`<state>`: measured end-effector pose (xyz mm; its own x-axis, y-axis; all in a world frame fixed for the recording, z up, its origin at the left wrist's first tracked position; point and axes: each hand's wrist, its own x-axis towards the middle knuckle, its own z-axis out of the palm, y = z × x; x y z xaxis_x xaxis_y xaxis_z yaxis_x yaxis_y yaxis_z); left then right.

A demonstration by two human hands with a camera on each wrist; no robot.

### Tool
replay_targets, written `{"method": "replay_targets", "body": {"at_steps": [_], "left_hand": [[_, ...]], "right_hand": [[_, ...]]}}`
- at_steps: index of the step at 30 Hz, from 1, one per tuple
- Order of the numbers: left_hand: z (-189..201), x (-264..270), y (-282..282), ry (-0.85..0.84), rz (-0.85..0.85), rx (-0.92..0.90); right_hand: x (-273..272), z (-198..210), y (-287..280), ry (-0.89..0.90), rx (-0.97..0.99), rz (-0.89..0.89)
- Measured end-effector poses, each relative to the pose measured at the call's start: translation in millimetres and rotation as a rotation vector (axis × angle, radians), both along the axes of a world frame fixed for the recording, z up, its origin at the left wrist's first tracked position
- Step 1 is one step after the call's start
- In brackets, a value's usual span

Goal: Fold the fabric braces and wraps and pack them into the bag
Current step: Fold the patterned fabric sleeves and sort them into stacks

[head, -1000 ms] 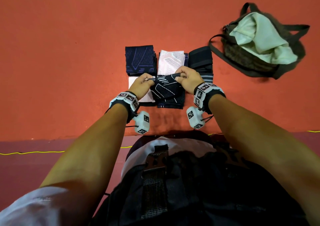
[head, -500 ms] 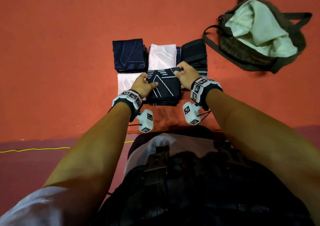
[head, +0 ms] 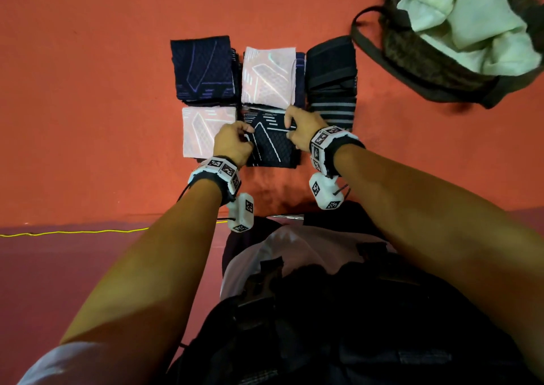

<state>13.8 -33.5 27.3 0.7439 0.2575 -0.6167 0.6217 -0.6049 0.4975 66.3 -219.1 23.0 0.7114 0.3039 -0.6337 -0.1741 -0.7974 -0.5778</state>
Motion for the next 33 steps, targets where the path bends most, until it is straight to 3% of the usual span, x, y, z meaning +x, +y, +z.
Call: {"method": "replay_targets", "body": {"at_steps": [7, 11, 18, 25, 33], "left_hand": [[-11, 0, -4, 0.016, -0.063, 0.065], [-15, 2, -6, 0.111, -0.096, 0.048], [-12, 6, -10, 0.222, -0.035, -0.072], [-2, 18, -14, 0.147, -0.064, -0.05], [23, 80, -67, 0.033, -0.204, -0.054]], "right_hand": [[1, -7, -5, -0.044, -0.136, 0.1], [1, -5, -9, -0.032, -0.169, 0.14], [1, 2, -1, 0.05, -0.075, 0.032], [11, 15, -2, 0.044, -0.006, -0.025], [40, 35, -50, -0.076, -0.075, -0.1]]}}
